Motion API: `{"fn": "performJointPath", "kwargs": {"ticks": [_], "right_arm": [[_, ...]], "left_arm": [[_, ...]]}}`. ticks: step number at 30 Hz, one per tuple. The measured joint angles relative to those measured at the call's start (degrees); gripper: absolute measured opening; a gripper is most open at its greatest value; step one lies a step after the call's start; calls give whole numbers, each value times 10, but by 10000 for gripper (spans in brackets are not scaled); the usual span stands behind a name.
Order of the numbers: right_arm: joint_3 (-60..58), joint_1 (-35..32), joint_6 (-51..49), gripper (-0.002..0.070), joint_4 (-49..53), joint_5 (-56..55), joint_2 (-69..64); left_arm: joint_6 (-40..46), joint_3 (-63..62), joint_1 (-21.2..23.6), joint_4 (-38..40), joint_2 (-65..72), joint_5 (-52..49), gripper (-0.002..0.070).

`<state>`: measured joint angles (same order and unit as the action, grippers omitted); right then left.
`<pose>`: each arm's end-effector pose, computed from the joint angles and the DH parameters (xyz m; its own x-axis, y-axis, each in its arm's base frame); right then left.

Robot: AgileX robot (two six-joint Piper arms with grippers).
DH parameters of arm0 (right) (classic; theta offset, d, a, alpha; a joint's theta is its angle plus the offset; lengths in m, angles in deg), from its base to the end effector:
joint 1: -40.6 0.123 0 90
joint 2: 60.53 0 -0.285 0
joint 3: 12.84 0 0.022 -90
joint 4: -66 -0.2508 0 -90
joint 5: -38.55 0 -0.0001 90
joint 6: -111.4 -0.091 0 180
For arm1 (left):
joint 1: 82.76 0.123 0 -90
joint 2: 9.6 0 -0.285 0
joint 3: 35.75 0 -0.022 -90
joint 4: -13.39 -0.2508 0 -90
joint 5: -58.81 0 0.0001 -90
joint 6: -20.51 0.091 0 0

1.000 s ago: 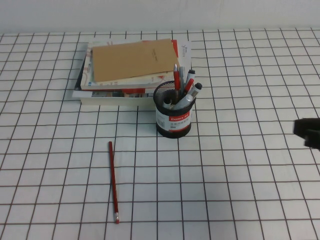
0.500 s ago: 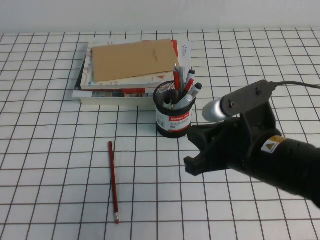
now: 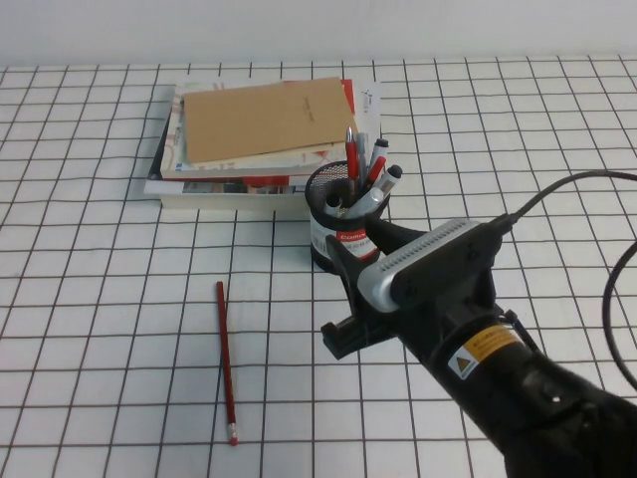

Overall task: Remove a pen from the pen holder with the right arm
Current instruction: 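Take a marker out of the pen holder and lay it on the table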

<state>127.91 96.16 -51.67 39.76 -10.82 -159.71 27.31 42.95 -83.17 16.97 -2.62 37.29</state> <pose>0.2027 0.2417 0.2280 -0.0302 -0.0188 -0.9994 -0.5869 0.8097 0.0025 0.0524 -0.0025 0.1715 -0.2928 0.0626 -0.9541 0.0468 0.9976 0.0511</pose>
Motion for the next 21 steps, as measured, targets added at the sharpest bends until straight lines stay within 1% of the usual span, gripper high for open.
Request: {"fn": "performJointPath", "kwargs": {"ticks": [3, 8, 13, 21], "right_arm": [[0, 0, -3, 320, 6, -62, -37], [0, 0, -5, 329, 14, -142, -85], [1, 0, -5, 330, 28, -151, -116], [52, -2, -5, 331, 17, -153, -158]], "left_arm": [[0, 0, 0, 0, 0, 0, -4], [0, 0, 0, 0, 0, 0, -4], [0, 0, 0, 0, 0, 0, -4], [0, 0, 0, 0, 0, 0, -4]]}}
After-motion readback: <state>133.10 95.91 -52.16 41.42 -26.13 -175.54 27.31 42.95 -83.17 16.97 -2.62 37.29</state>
